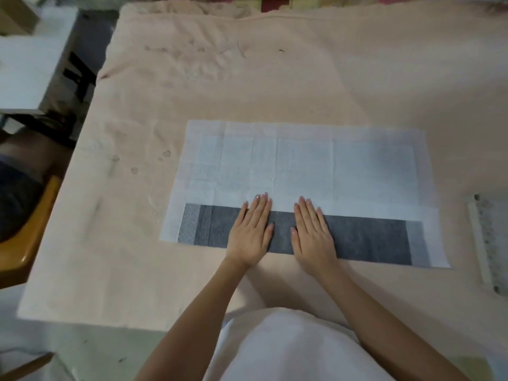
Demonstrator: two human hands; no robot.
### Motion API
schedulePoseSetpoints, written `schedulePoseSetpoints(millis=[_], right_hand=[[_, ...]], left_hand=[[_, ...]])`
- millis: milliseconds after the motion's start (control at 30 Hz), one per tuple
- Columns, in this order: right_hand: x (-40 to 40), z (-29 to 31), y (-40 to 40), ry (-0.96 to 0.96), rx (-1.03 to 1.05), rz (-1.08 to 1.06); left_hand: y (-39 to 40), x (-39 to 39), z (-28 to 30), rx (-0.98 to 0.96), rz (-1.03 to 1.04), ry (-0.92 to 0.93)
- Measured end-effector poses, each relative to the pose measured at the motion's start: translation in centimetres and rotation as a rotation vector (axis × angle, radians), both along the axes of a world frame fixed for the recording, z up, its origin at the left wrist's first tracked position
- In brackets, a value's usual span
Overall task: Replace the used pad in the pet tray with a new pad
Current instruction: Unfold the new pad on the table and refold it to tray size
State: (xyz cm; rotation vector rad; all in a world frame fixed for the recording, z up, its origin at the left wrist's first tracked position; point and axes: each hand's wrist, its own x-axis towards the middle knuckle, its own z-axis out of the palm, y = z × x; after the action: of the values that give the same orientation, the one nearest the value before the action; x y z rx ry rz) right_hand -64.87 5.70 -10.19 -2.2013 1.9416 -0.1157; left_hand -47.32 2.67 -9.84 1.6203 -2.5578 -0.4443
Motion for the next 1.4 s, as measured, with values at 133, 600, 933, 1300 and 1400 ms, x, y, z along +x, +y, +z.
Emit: schedulePoseSetpoints(millis=[133, 600, 933, 1300, 1400], right_hand=[[0.0, 0.3, 0.0, -0.025, 0.001, 0.000], [-0.1, 0.7, 0.1, -0.015, 0.050, 0.017], [-6.7, 4.5, -10.1, 0.025, 0.055, 0.018], [-12.8, 7.6, -24.3, 0.294, 0.204, -0.062], [-13.6, 7.4, -25.1, 0.314, 0.201, -0.054]], left_hand=[[-0.5, 3.8, 0.2, -0.011, 0.035, -0.002], [-1.2, 12.4, 0.4, 0.028, 0.297, -0.037], [-12.5, 6.9, 3.9, -0.006, 0.045, -0.044], [-26.4, -2.0, 5.3, 0.106, -0.005, -0.210], [-27.1, -1.9, 5.1, 0.134, 0.002, -0.160]])
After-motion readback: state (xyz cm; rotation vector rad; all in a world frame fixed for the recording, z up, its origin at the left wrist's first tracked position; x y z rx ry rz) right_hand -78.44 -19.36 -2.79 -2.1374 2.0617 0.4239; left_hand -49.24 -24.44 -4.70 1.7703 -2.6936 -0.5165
